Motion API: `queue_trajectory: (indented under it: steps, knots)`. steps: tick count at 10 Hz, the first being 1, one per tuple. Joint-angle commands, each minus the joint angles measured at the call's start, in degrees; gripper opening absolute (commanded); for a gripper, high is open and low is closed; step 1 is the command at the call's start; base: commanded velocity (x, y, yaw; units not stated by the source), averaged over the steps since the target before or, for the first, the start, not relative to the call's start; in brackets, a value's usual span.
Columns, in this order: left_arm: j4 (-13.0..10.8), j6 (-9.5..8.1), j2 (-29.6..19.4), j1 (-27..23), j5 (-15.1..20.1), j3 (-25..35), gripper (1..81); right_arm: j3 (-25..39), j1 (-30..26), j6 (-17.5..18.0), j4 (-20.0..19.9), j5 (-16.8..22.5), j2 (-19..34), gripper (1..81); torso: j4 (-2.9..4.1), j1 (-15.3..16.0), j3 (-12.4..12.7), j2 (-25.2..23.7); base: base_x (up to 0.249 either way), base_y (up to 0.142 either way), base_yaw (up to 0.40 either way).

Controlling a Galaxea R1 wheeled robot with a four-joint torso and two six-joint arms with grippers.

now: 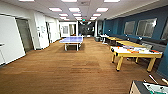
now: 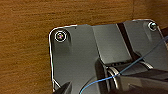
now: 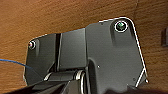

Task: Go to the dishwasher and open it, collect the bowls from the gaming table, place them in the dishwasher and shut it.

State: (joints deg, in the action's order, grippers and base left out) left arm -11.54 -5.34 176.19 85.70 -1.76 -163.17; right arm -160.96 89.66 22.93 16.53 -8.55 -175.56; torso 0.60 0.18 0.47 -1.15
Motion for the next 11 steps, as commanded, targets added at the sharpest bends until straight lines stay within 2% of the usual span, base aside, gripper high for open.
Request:
queue_trajectory:
  steps: [1, 11]
  knots:
    - [0.12, 0.24, -0.05, -3.39, 2.46, -0.22, 81.1, -0.04, -3.12, -0.08, 0.17, 2.22, -0.08, 81.1, 0.0, 0.0, 0.0, 0.0, 0.194, 0.0, 0.0]
    - [0.21, 0.24, 0.04, -3.39, 2.37, -0.22, 81.1, -0.04, -3.12, -0.08, 0.17, 2.22, -0.08, 81.1, 0.0, 0.02, 0.0, 0.0, 0.223, 0.0, 0.0]
